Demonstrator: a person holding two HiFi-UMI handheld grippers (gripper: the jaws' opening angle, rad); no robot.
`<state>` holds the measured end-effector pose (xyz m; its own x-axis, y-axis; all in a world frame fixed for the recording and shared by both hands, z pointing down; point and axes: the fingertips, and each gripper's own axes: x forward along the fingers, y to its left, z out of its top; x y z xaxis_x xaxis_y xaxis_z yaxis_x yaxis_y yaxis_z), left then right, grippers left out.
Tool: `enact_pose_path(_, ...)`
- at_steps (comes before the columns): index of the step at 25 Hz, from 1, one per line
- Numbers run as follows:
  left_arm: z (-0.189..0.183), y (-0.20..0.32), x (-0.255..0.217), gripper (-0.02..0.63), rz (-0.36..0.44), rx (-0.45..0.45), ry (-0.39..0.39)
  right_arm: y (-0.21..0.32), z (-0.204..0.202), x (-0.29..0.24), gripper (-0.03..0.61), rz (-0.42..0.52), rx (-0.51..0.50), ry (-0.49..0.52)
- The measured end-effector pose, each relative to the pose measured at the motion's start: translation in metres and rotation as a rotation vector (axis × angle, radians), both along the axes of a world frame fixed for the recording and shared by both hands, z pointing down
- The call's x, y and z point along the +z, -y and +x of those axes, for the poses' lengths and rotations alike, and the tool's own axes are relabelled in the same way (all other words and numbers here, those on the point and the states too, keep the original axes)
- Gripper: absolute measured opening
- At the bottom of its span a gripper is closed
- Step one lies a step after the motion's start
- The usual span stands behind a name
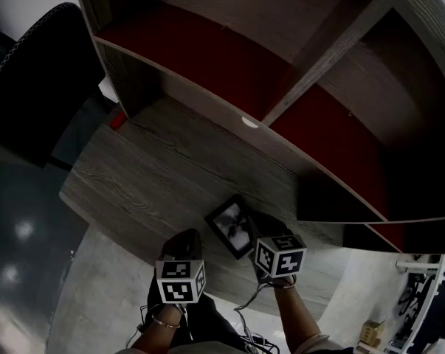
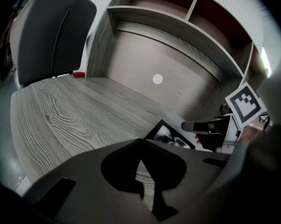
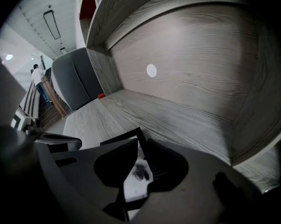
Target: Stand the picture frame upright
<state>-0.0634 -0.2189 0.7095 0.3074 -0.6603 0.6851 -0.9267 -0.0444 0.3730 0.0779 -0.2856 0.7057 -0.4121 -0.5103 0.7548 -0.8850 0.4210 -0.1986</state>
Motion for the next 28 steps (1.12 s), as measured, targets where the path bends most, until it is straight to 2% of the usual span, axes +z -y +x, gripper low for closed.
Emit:
enact_pose_path(3, -0.004, 0.003, 0.001, 0.012, 0.004, -0.003, 0.007, 0.001, -0.002, 0.007, 0.106, -0.024, -0.024, -0.004)
enact_pose_path(11, -0.014, 0.009, 0.008, 0.012, -0.010, -0.005, 0.008, 0.005, -0.013, 0.020, 0.126, -0.069, -0.166, -0.026)
enact_pose_path(28, -0.009, 0.019, 0.014, 0.012, -0.022, 0.027, 0.018, 0.006, -0.018, 0.039, 0.114, -0.119, -0.400, -0.064)
